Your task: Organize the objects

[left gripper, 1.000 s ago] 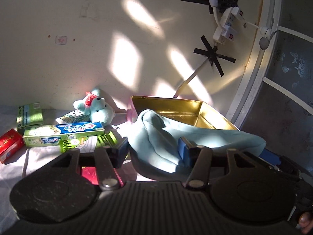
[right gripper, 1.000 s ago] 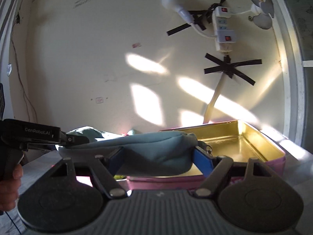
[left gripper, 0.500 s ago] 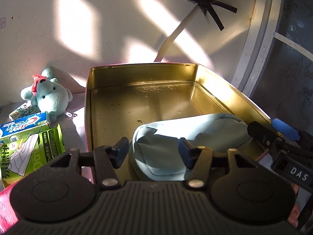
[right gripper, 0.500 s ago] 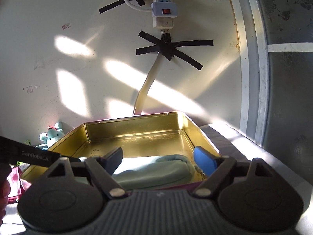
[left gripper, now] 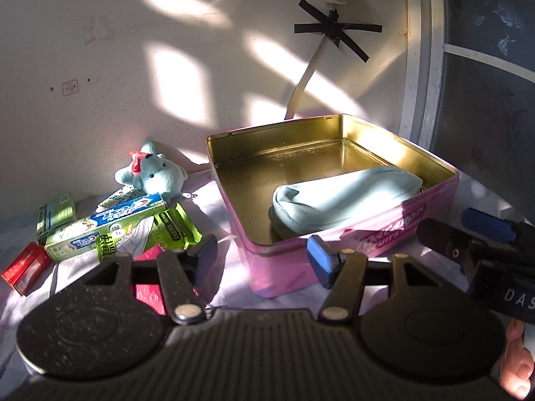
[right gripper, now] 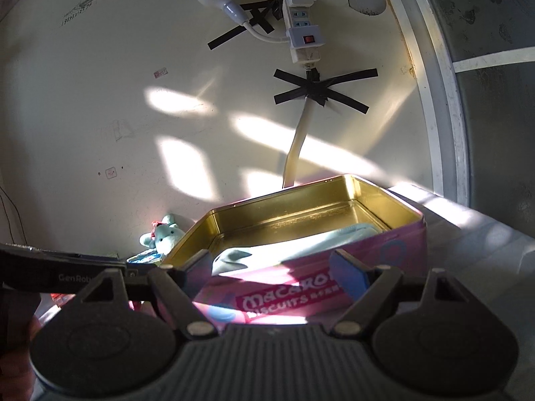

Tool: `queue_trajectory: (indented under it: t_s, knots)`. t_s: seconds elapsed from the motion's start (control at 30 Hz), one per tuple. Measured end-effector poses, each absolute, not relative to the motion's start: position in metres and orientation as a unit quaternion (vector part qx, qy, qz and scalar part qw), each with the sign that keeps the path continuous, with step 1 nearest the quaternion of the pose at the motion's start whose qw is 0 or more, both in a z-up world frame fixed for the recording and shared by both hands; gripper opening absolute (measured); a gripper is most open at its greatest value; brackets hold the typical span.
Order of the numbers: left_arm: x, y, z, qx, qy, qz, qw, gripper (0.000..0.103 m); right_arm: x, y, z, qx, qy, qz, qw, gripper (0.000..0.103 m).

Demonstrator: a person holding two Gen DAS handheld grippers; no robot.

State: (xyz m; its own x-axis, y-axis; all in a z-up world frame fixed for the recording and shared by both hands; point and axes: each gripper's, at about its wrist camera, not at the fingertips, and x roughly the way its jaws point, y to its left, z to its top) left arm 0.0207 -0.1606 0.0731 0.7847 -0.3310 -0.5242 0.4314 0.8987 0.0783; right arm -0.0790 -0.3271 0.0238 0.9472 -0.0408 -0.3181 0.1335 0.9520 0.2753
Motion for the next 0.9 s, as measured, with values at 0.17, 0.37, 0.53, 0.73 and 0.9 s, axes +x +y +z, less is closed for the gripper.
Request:
queue_trajectory:
  t_s: [0.17, 0.37, 0.53, 0.73, 0.9]
  knots:
    - [0.009, -0.136, 0.062, 0.095, 0.269, -0.191, 0.939, 0.063, -0.083, -0.303, 0.012, 0.155, 0.205, -0.025, 0.966, 0.081]
    - [0.003, -0.104, 0.048, 0.090, 0.280, -0.161, 0.942, 0.065, -0.085, -0.274, 0.009, 0.138, 0.227, -0.004, 0.964, 0.080]
    - [0.004, -0.072, 0.037, 0.080, 0.283, -0.140, 0.945, 0.065, -0.077, -0.244, 0.012, 0.116, 0.239, 0.024, 0.964, 0.080]
    - [0.015, -0.028, 0.025, 0.051, 0.298, -0.103, 0.948, 0.065, -0.059, -0.205, 0.011, 0.080, 0.258, 0.063, 0.961, 0.080]
    - [0.024, 0.007, 0.018, 0.037, 0.300, -0.068, 0.951, 0.065, -0.043, -0.180, 0.006, 0.060, 0.279, 0.091, 0.954, 0.079]
